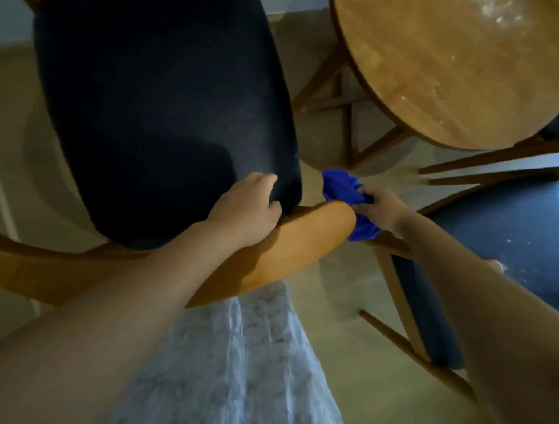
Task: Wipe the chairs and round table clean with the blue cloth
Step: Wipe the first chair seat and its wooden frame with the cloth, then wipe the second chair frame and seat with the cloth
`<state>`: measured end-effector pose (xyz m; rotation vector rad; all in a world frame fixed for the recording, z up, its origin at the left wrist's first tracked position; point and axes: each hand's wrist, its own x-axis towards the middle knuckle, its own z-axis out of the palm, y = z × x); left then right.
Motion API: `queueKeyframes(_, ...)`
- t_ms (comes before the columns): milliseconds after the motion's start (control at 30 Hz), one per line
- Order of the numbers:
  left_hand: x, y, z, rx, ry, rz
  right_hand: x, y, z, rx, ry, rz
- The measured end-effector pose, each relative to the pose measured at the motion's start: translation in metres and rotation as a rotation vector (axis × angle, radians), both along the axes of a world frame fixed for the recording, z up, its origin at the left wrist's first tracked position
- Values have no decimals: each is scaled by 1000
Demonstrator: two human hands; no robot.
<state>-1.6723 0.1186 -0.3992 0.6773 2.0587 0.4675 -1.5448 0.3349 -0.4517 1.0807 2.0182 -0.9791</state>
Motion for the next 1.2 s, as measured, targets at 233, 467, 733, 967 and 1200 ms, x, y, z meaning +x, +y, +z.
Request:
queueKeyframes(233,62,58,25,393,302,-221,77,-33,86,271,387,-231)
queueKeyframes(467,156,111,30,503,194,-394,167,-44,143,817,542,-617)
queueKeyframes(733,230,155,23,489,213,-406,219,-20,130,782,253,-475)
queueKeyframes(967,252,179,19,387,322,-224,216,9,77,762,412,-290)
queueKeyframes(1200,276,177,28,425,15,91,241,3,64,771,202,29)
